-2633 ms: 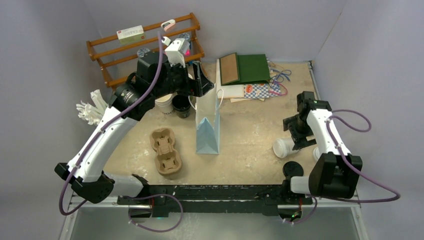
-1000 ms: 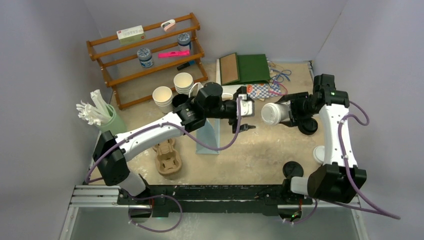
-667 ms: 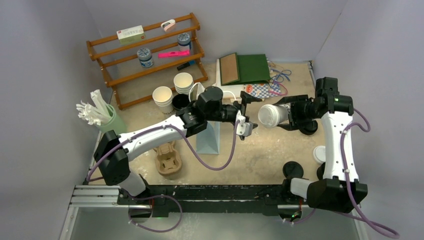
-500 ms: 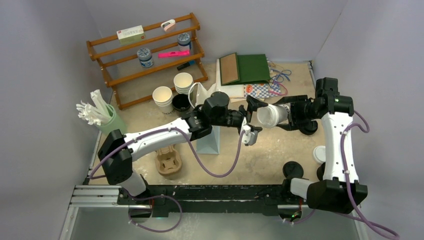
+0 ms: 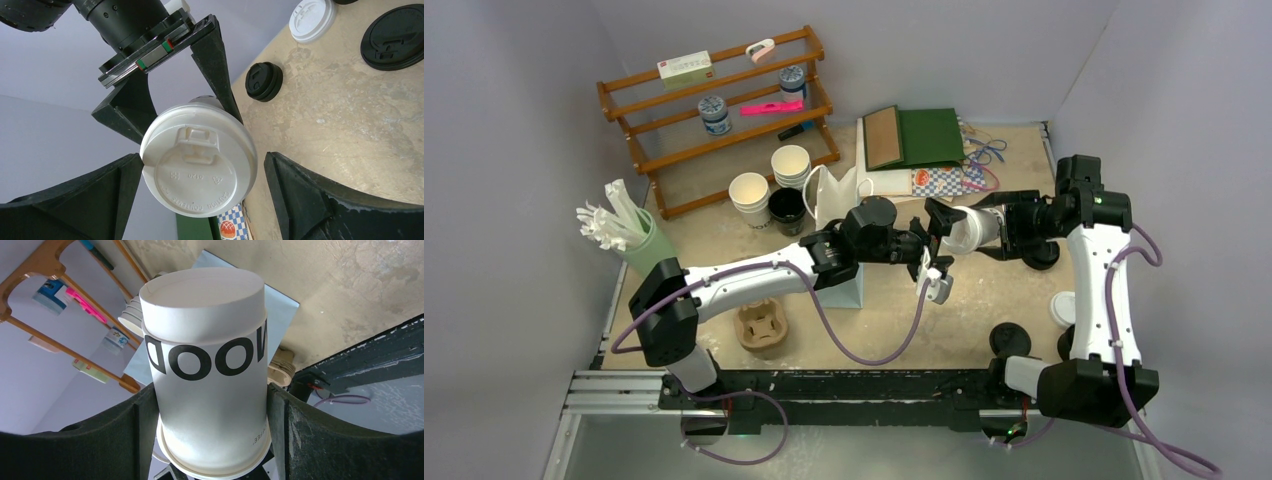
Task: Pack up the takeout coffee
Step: Pick up the coffee cup from the center of the board.
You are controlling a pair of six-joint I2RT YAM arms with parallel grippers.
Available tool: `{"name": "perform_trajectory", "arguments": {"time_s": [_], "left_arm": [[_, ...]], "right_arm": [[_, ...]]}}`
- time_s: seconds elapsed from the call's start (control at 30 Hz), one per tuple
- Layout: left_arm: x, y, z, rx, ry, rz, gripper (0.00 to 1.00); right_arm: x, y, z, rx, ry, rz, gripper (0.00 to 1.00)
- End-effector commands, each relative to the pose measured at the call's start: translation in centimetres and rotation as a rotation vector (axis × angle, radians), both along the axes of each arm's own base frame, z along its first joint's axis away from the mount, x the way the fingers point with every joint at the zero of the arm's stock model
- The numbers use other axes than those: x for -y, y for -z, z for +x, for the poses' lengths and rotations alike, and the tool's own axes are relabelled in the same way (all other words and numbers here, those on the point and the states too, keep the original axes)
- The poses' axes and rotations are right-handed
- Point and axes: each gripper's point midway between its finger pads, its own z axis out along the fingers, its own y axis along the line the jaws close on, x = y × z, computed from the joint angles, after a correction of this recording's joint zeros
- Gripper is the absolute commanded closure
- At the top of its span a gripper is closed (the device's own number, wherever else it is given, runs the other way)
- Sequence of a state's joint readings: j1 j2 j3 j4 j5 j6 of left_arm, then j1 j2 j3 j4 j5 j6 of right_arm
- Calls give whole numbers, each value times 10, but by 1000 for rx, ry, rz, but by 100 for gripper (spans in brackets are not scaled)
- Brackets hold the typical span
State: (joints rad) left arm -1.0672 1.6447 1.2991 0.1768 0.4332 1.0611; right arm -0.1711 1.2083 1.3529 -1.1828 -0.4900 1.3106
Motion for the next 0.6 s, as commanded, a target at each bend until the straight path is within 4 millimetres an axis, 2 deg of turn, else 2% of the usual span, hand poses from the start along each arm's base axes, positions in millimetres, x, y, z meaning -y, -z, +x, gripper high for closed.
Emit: {"name": "perform_trajectory", "arguments": {"time_s": [0.0, 0.37, 0.57], "left_arm": [[1, -16, 4, 53, -12, -25, 0], [-1, -12, 6, 23, -15, -32, 0], [1, -12, 5, 25, -3, -22, 4]], "right_arm": [[-7, -10, -6, 8, -20, 37, 31], [-8, -10, -6, 16, -26, 37, 31], [-8, -11, -6, 23, -37, 32, 31]]}}
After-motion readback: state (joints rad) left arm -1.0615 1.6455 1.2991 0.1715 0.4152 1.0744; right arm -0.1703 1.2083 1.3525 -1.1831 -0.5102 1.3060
